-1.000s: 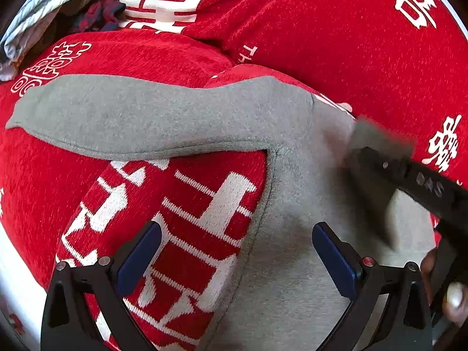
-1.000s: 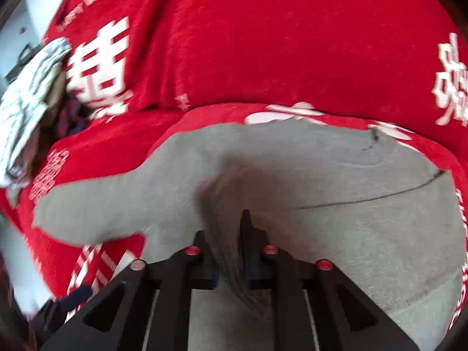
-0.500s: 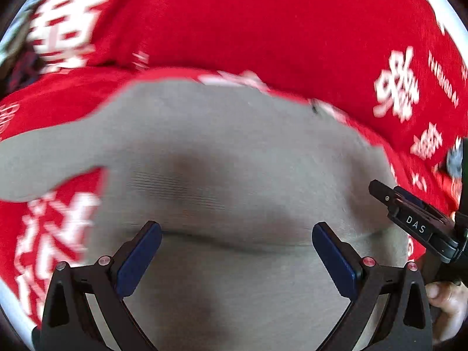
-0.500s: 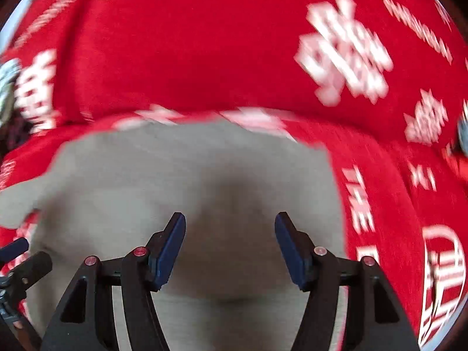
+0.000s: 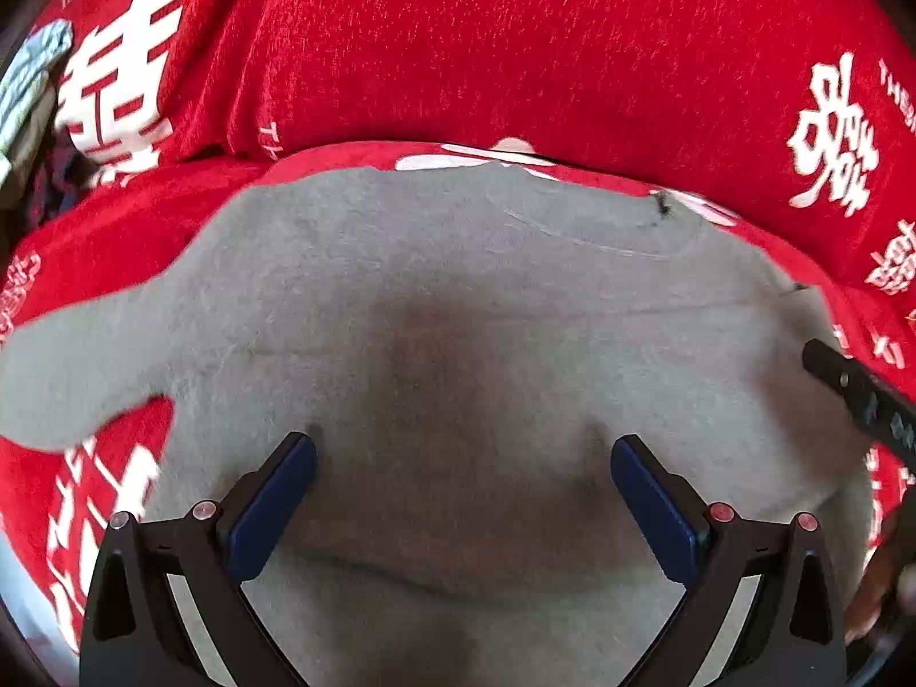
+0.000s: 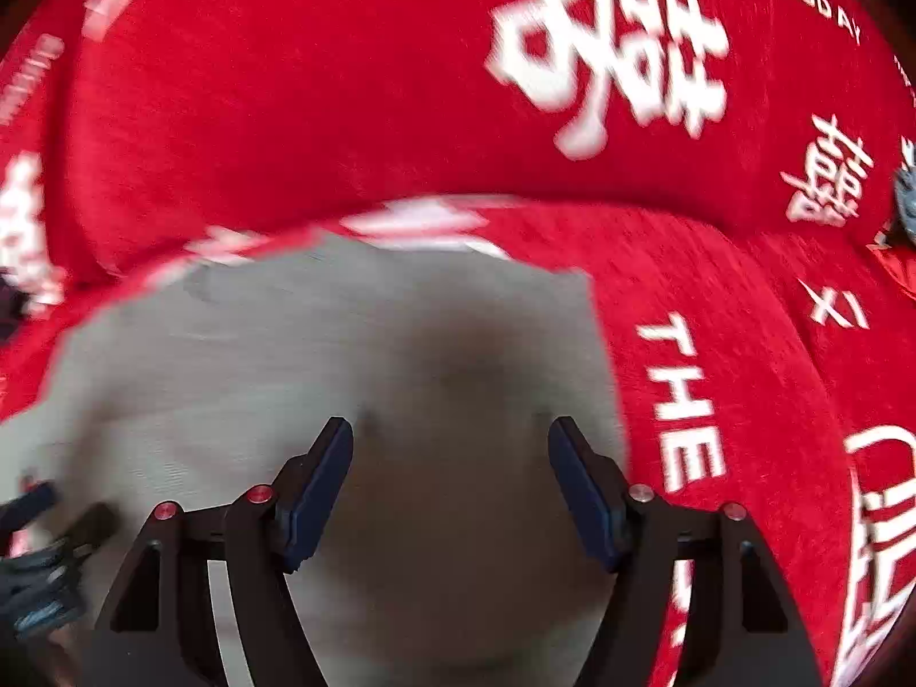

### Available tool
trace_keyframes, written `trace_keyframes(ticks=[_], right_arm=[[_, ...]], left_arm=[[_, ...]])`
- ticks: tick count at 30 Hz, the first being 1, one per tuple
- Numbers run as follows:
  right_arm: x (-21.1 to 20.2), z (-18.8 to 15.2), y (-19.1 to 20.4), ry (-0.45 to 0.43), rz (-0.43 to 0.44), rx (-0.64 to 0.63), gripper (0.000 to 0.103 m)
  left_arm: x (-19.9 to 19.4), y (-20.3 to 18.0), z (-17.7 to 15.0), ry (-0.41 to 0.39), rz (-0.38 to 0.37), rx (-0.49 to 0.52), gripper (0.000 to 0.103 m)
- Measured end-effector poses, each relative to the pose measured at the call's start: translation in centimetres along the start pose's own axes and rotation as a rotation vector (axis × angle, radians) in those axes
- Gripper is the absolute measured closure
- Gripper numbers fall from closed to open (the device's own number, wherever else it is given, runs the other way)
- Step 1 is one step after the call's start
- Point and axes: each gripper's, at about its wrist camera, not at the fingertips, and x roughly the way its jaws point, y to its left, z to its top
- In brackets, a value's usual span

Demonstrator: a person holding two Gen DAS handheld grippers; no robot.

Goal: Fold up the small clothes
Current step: 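Move the left gripper to the other sleeve cuff and grasp it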

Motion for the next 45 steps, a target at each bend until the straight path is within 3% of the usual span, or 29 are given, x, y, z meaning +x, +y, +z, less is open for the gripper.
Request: trace_keyframes(ticks=[2,4,8,10,13,16,18,21,25,30,33,35,40,43,44,45], right_arm=[[-1.2,-1.4,1.3,-0.003,0.034,-0.033,0.029],[-0.9,-3.2,2.7,0.039,0.014,-0.076,0.029],[-1.5,-5.5,3.8,0.017,-0.06,-0.132,0.029],[-2.6,-5.9,3.9,0.008,-0.047,-0.099,0.029],[-3.3,-6.6,5.4,-0.006,-0.019,-0.117,0.029],[-3.2,-7.3,6.9,-0.006,-0.088,-0.166,0.028],[-4.0,-7.3,6.9,0.008,-0.045,-0.13,0.028],[-5.8,-8.1,7.2,-0.011,-0.019,-0.128,0.028],[-6.8,-8.9,9.0,-0.03,-0.029,-0.18,0.028],[-6.7,-9.4,12.0,-0.021,-0.022,-0.238,0.028],[-6.7,-9.7,14.2,-0.021,-0.008,-0.282,0.028],[-6.7,-9.8,15.5,-0.022,-0.001,-0.309,0.028],[-6.6,-10.2,18.3,-0.02,0.008,-0.368,0.028],[-6.4,-10.2,19.4,-0.016,0.007,-0.386,0.028],[-6.3,-10.1,19.6,-0.016,0.006,-0.389,0.028],[-6.3,-10.0,19.8,-0.016,0.005,-0.39,0.028]], left_arm=[[0.7,-0.5,-0.8,0.005,0.048,0.033,0.0],[0.6,-0.9,-1.4,-0.02,0.07,0.063,0.0],[-1.0,0.0,-1.8,-0.016,0.039,0.024,0.0],[-1.8,0.6,-2.4,-0.028,0.037,0.007,0.0],[-0.7,1.2,-3.7,0.029,0.033,-0.002,0.0],[-1.8,1.8,-4.3,0.008,0.027,-0.001,0.0],[-2.9,3.2,-4.5,-0.023,0.01,-0.033,0.0],[-4.6,8.0,-4.9,-0.077,0.034,-0.139,0.0],[-5.4,19.2,-5.5,-0.105,0.137,-0.412,0.0],[-4.9,32.6,-6.9,-0.086,0.272,-0.756,0.0],[-3.4,37.7,-7.2,-0.061,0.32,-0.89,0.0],[-3.0,38.3,-6.4,-0.08,0.37,-0.902,0.0],[-0.3,39.1,-1.8,-0.031,0.448,-0.855,0.0],[0.1,39.6,-0.3,-0.046,0.449,-0.85,0.001],[0.1,39.8,-0.1,-0.061,0.44,-0.852,0.005],[-0.5,39.8,-0.1,-0.083,0.459,-0.846,0.027]])
